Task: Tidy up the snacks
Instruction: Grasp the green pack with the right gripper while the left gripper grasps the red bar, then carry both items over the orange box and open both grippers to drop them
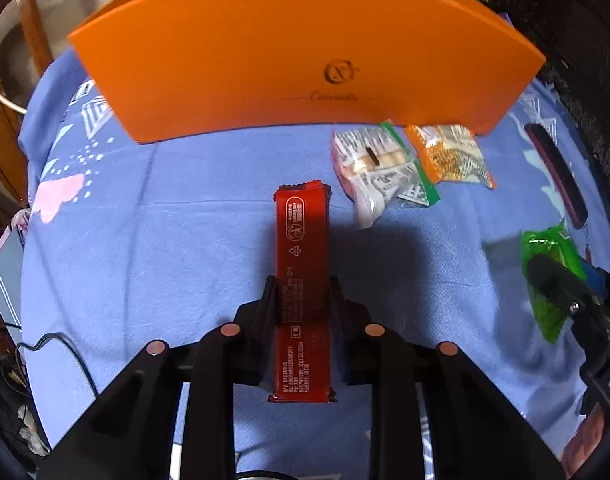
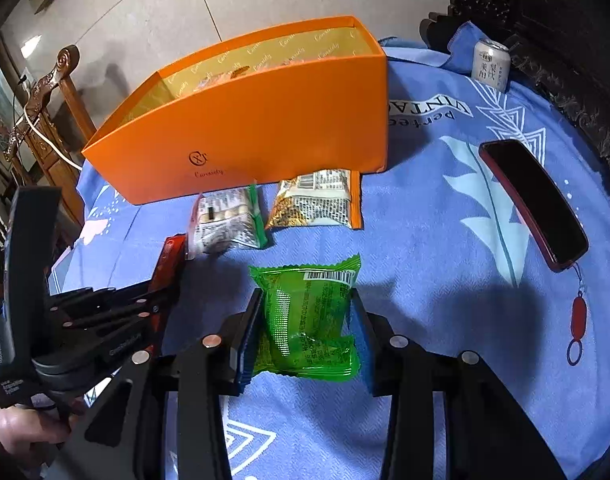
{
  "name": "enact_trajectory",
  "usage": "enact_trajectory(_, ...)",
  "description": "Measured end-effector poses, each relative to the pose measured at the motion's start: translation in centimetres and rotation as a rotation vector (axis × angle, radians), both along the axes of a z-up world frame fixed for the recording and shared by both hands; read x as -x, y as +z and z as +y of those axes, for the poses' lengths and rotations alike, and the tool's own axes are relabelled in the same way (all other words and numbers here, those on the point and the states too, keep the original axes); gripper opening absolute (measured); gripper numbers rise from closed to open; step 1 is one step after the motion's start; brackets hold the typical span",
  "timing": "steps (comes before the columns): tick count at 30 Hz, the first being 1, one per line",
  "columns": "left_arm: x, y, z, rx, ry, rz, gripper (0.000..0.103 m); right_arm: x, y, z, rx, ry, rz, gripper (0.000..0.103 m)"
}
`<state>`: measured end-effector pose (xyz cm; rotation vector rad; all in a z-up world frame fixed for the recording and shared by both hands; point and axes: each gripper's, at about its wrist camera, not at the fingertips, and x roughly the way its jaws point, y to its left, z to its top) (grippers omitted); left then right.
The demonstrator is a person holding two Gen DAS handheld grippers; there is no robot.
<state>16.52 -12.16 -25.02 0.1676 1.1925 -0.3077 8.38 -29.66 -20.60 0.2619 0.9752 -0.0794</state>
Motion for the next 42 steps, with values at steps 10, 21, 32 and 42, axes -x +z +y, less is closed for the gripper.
enact_trajectory(10, 1.1, 4.8, 3.7, 0.051, 0.041, -0.099, 0.023, -0.2, 2.3, 1.4, 0.008, 0.043, -0.053, 0.041)
enact_trajectory(21, 0.7, 12.9, 7.3, 0.086, 0.060, -0.289, 0.023, -1.4, 7.8, 2.7, 0.044, 0.104, -0.177, 0.041)
enact_trajectory(32, -3.5, 19.0, 6.4, 0.176, 0.042, -0.405, 0.023, -5.7, 14.4, 2.7, 0.101, 0.135, -0.330, 0.041)
enact_trajectory(42, -12.6, 19.1, 3.2, 0.148, 0.022, -0.420, 0.023, -13.5, 15.6, 1.6, 0.153, 0.153, -0.358, 0.041)
